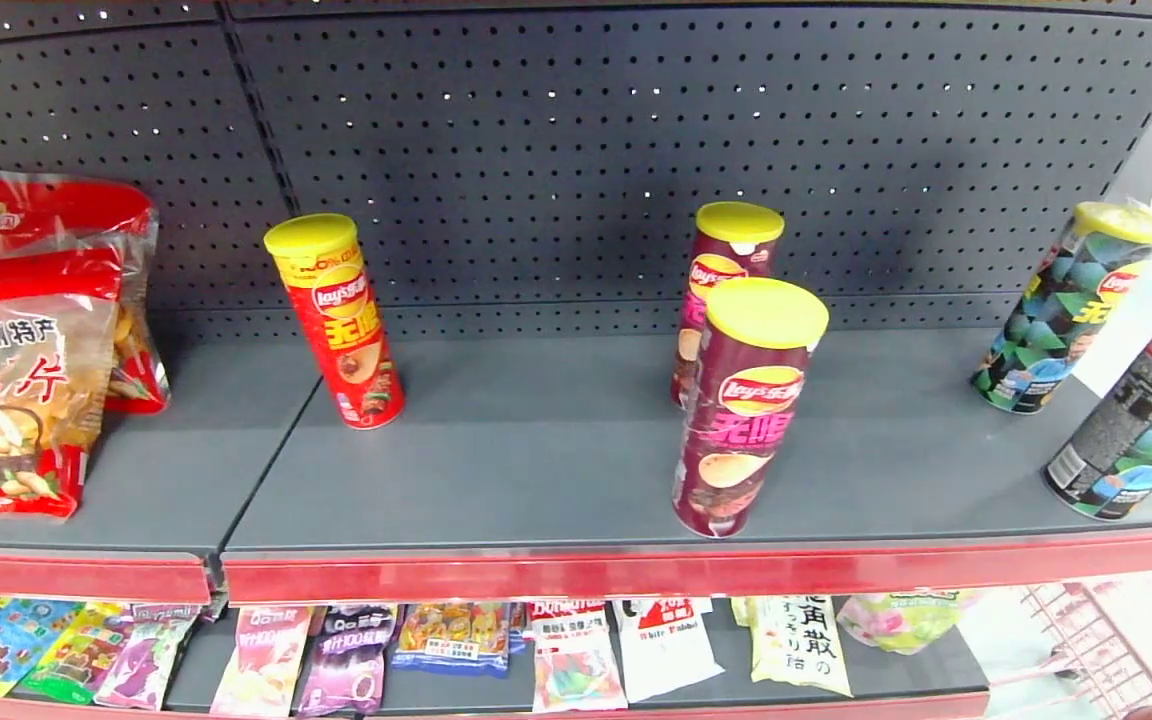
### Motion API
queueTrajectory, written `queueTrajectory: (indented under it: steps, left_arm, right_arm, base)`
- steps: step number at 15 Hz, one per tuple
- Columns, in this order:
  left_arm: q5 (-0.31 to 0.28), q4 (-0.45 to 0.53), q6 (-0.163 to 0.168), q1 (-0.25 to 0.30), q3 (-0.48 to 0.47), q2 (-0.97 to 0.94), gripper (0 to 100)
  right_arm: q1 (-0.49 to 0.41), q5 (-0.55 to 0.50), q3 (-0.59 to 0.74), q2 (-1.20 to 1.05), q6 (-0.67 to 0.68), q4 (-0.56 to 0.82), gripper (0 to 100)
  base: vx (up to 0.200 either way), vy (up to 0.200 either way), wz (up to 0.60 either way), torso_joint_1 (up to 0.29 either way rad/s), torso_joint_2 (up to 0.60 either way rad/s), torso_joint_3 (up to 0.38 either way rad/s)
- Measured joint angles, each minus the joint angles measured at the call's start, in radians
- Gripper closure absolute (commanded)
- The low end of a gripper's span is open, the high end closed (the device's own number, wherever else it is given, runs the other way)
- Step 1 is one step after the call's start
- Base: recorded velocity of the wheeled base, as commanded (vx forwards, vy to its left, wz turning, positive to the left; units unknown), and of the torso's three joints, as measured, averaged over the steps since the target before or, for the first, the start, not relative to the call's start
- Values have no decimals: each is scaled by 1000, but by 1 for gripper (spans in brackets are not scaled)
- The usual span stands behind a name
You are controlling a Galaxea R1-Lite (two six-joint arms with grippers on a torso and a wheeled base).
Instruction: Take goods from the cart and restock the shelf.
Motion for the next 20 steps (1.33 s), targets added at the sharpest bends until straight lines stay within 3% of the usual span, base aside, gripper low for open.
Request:
queueTrajectory:
  steps: [14,20]
  left_arm:
    - [1,0,3,0,0,0,0]
    - [2,0,4,1,0,0,0]
  right_arm:
    - [9,37,32,-35,2,1,100]
    - [9,37,42,-39,2,0,100]
  base:
    - [0,200,0,1,1,2]
    - [0,0,0,0,0,0]
